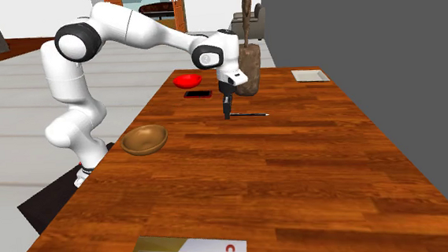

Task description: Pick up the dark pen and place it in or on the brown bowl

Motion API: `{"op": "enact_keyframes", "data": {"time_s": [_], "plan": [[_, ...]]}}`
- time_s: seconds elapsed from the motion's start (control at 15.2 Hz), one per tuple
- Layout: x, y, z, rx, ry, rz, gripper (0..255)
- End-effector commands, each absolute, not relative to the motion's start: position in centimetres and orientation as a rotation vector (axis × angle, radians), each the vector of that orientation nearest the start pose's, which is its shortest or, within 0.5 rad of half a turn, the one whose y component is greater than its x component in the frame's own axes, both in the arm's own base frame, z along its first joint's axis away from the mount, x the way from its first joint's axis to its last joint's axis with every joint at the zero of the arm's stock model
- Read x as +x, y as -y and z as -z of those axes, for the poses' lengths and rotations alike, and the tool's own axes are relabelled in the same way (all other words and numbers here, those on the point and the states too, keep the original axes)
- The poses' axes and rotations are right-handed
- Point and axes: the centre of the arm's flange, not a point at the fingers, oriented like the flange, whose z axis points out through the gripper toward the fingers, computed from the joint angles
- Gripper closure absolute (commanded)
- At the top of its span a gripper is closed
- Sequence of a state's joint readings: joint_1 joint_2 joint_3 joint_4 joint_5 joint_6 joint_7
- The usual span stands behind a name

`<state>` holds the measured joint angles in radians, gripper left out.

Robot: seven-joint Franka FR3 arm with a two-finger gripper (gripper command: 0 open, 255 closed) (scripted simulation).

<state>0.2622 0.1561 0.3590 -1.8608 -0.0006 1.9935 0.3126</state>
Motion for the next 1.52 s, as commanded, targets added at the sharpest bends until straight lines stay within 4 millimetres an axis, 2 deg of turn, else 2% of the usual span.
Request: {"op": "enact_keyframes", "data": {"time_s": [0.0,0.53,1.45], "plan": [[49.0,-34.1,-43.8,-3.063,0.471,-0.056,255],[49.0,-34.1,-43.8,-3.063,0.471,-0.056,255],[49.0,-34.1,-51.2,-3.063,0.471,-0.056,255]]}}
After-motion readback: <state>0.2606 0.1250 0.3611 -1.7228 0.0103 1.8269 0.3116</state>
